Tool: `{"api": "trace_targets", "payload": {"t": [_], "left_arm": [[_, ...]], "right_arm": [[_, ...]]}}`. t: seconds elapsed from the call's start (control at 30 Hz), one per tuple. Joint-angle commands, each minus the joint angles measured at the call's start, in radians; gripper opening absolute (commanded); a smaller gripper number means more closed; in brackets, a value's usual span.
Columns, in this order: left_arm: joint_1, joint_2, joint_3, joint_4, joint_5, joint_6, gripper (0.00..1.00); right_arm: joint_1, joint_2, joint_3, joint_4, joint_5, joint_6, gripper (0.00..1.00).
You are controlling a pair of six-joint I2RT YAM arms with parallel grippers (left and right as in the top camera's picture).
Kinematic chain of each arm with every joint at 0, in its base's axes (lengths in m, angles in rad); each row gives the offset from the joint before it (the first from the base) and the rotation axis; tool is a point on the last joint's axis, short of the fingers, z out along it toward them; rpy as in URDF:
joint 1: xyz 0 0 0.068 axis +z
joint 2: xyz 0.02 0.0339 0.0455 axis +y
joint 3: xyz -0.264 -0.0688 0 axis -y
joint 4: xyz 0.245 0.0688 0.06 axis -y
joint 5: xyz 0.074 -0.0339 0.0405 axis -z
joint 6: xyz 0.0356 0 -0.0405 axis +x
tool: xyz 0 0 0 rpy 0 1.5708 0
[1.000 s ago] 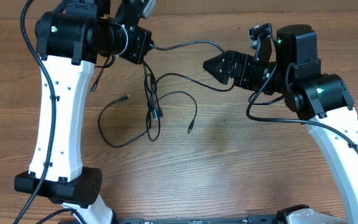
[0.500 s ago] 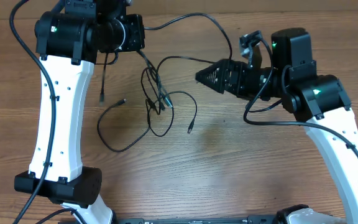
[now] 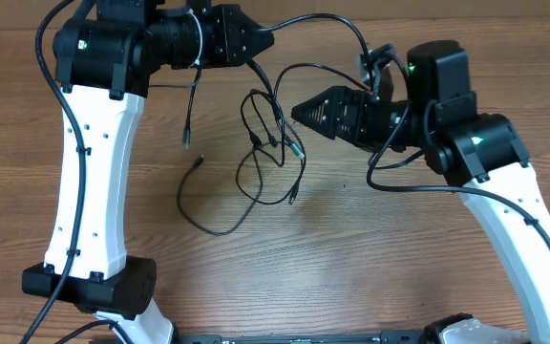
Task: Untangle cables
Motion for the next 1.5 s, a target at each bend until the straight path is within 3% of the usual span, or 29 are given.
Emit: {"api": "trace_targets", "payload": {"t": [0.0,0.13,0.27,0.5,0.7,0.97,1.4,1.47], "left_arm": [[0.003,0.003,0.014,0.034,0.148,-0.032,0.04],[0.003,0.003,0.014,0.048,0.198,-0.039,0.04],[0.003,0.003,0.014,0.047,0.148,-0.038,0.05],[0.004,0.003,0.014,-0.001,-0.047,-0.039,0.05],[0.003,0.003,0.014,-0.074,-0.323,-0.080,0.04],[-0.028,0.003,0.014,-0.121,-0.308,-0.117,0.04],[-0.122,0.003,0.014,-0.109,-0.246,-0.154,0.04],[-0.121,0.003,0.014,-0.106,-0.223,-0.153,0.04]], "right_arm": [[0.034,0.029,0.033,0.013,0.004,-0.006,1.00],[0.040,0.072,0.033,0.015,0.018,-0.006,1.00],[0.043,0.079,0.033,0.016,0.002,-0.011,0.99],[0.045,0.078,0.033,-0.008,-0.056,-0.135,0.97],[0.045,0.078,0.033,0.012,-0.190,-0.232,0.97],[0.065,0.078,0.033,0.171,-0.253,-0.399,0.96],[0.071,0.078,0.033,0.300,-0.137,-0.401,0.70],[0.070,0.079,0.033,0.301,-0.134,-0.401,0.52]]}}
